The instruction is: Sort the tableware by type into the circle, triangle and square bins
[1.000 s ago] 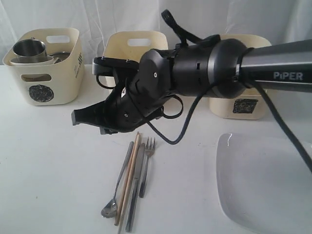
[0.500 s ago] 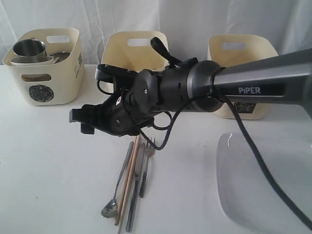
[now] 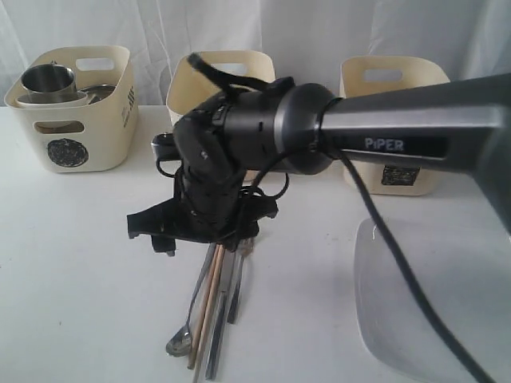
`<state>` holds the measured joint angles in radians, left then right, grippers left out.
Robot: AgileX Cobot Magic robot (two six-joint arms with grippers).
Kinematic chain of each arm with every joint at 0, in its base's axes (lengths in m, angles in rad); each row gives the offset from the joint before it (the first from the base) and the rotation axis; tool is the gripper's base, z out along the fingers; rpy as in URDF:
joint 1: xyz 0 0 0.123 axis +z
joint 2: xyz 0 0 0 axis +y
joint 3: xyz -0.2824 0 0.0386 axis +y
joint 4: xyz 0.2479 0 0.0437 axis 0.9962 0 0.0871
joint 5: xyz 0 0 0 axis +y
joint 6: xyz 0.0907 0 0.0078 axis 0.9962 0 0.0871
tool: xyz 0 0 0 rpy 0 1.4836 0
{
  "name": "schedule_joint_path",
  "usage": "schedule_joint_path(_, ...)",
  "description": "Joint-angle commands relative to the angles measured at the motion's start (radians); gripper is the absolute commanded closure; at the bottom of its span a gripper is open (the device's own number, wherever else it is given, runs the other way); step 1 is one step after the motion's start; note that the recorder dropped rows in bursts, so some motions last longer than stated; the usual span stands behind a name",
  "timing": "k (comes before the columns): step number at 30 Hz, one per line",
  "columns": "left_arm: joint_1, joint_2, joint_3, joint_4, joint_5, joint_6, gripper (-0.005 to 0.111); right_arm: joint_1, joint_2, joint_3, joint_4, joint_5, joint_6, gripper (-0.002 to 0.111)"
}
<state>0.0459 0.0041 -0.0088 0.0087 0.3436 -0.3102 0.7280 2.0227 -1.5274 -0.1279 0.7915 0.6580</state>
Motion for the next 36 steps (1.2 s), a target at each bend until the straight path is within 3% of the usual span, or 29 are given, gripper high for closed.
schedule_joint_path(1,0.003,-0.004,0.008,0.001,0.056,0.000,0.107,0.063,0.065,-0.042,-0.130,0.102,0.151,0.037)
schedule_joint_path(8,0.003,-0.004,0.008,0.001,0.056,0.000,0.107,0.078,0.147,-0.042,-0.126,0.115,0.241,0.037)
schedule_joint_path(12,0.003,-0.004,0.008,0.001,0.056,0.000,0.107,0.078,0.162,-0.042,-0.097,0.090,0.218,0.038)
schedule_joint_path(18,0.002,-0.004,0.008,0.001,0.050,0.000,0.107,0.078,0.164,-0.042,-0.076,0.096,0.151,0.047)
schedule_joint_path(36,0.002,-0.004,0.008,0.001,0.050,0.000,0.107,0.078,0.104,-0.078,-0.054,0.110,0.123,0.047)
